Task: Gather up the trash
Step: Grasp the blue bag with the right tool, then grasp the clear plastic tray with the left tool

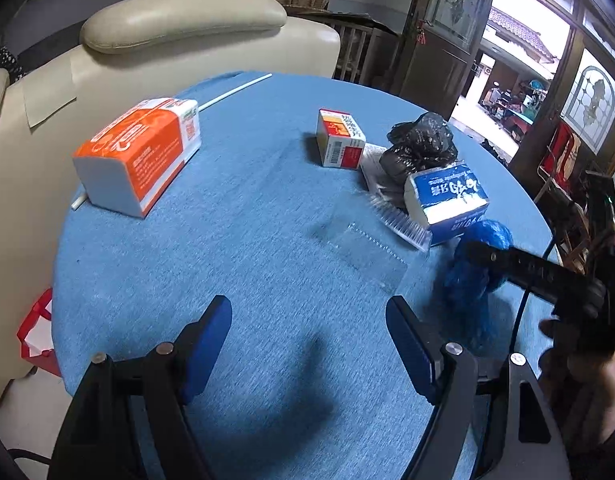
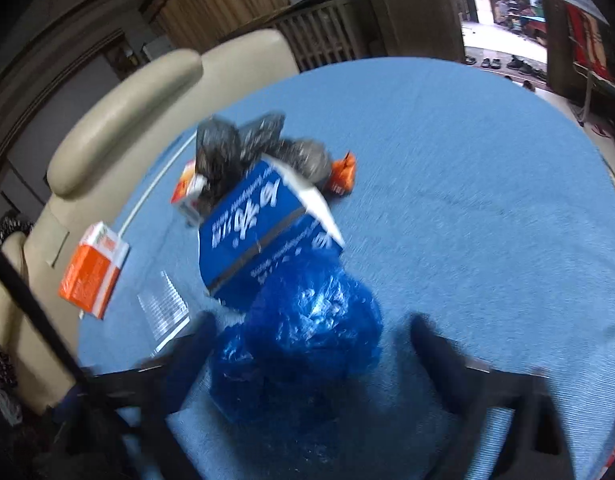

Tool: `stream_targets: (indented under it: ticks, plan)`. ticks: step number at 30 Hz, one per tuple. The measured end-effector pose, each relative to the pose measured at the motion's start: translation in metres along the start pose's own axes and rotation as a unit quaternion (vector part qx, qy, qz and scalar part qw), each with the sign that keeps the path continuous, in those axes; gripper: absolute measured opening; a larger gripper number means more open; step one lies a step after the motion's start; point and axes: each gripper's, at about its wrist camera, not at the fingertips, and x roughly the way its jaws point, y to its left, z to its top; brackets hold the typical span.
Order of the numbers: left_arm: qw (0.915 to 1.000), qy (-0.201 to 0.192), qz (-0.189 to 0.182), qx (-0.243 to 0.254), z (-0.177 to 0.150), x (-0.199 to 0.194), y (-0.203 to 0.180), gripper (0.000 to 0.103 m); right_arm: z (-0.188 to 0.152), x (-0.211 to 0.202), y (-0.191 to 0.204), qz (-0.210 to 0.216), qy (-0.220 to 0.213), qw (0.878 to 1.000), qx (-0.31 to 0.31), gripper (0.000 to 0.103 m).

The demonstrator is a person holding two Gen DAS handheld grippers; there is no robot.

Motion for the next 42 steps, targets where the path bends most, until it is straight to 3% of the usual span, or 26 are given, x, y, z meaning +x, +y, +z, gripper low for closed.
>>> stream_targets:
  ticks: [10, 19, 22, 24, 25, 27, 29, 31, 33, 37, 41, 42]
  plan:
    - [0.9999, 0.001, -0.017, 0.001, 0.034, 0.022, -0.051, 0.08, -0.018, -0.037, -0.026, 0.005, -0.023, 1.0, -0.006, 0.058]
    - [0.999, 0.038, 0.022, 0.0, 0.043, 0.071, -0.077, 0.08, -0.03, -0.054, -0.056, 0.02, -0.023, 0.999, 0.022, 0.058]
    - [0.9979, 0.043, 0.049, -0.002, 0.044, 0.082, -0.075, 0.08, -0.032, -0.054, -0.059, 0.029, -0.023, 0.999, 0.025, 0.058]
    - [0.9979, 0.045, 0.046, -0.008, 0.044, 0.086, -0.069, 0.079, -0.033, -0.054, -0.06, 0.033, -0.023, 0.999, 0.025, 0.058]
    - [0.998, 0.045, 0.044, -0.008, 0.044, 0.087, -0.067, 0.075, -0.033, -0.054, -0.061, 0.035, -0.024, 0.999, 0.026, 0.058]
    - [0.9979, 0.055, 0.034, -0.004, 0.043, 0.089, -0.062, 0.034, -0.033, -0.054, -0.063, 0.037, -0.024, 0.999, 0.028, 0.058]
    - [0.9977, 0.063, 0.023, -0.004, 0.041, 0.089, -0.057, 0.022, -0.034, -0.055, -0.066, 0.039, -0.025, 0.998, 0.03, 0.058]
    - [0.998, 0.061, 0.016, 0.0, 0.036, 0.086, -0.052, 0.02, -0.034, -0.054, -0.067, 0.039, -0.026, 0.998, 0.032, 0.058]
    - [0.9983, 0.058, 0.007, 0.005, 0.031, 0.081, -0.048, 0.01, -0.035, -0.054, -0.068, 0.04, -0.026, 0.998, 0.034, 0.058]
    - [0.9986, 0.051, -0.007, 0.008, 0.023, 0.069, -0.038, 0.008, -0.035, -0.054, -0.067, 0.04, -0.026, 0.998, 0.034, 0.058]
    - [0.9983, 0.056, -0.019, -0.001, 0.019, 0.066, -0.021, 0.009, -0.036, -0.053, -0.067, 0.038, -0.024, 0.998, 0.033, 0.058]
    - [0.9982, 0.058, -0.014, -0.002, 0.02, 0.066, -0.019, 0.021, -0.036, -0.053, -0.067, 0.037, -0.025, 0.998, 0.034, 0.058]
